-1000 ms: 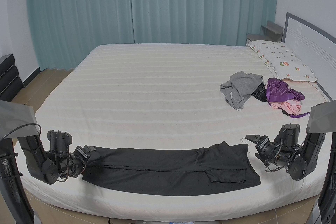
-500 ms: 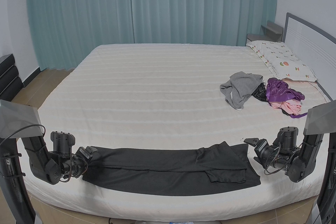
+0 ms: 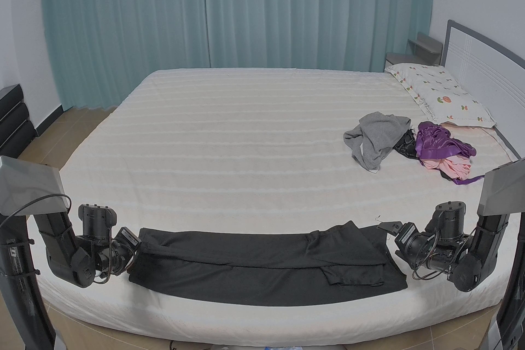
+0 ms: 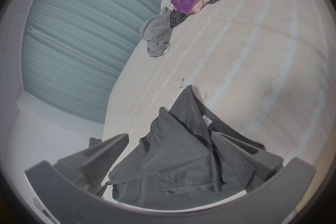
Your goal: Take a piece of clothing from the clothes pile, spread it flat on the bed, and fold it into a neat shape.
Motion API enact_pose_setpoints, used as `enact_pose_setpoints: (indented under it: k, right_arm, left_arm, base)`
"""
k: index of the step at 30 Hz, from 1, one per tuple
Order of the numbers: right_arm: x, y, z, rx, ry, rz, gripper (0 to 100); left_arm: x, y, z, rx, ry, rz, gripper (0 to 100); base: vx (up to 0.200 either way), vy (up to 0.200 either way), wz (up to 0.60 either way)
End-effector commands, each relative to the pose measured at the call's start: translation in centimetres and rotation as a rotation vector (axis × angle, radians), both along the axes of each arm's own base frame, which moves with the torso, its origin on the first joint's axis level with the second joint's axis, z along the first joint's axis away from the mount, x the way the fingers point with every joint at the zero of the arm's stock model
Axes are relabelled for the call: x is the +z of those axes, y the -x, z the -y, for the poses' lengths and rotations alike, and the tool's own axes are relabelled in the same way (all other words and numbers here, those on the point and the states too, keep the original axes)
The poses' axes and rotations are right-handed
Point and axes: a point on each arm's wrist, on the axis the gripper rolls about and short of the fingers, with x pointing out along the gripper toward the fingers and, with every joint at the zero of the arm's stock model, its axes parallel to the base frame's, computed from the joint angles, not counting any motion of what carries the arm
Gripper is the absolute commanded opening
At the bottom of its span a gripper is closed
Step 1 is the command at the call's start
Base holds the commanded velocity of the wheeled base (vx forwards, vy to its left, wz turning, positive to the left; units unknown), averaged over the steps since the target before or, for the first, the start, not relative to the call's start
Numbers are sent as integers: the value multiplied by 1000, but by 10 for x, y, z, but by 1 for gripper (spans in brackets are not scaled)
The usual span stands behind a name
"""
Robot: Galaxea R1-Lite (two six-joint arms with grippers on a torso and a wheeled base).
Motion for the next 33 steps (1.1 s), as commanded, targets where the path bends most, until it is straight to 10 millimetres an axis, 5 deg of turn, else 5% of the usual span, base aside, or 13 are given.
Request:
enact_pose_setpoints:
  k: [1, 25, 26, 33]
  right_arm:
    - [1, 0, -8, 23, 3, 8, 100]
    - [-24, -13, -16, 37, 45, -127, 100]
    - [-24, -13, -16, 39, 47, -126, 0]
    - [-23, -3, -14, 57, 117, -130, 0]
  left_arm:
    - [8, -2, 1, 3, -5, 35, 0]
    - [10, -5, 2, 9, 1, 90, 0]
    - [10, -5, 2, 9, 1, 90, 0]
    - [11, -6, 1, 11, 1, 94, 0]
  base:
    - [0, 0, 0]
    - [0, 0, 0]
    - [0, 0, 0]
    - [0, 0, 0]
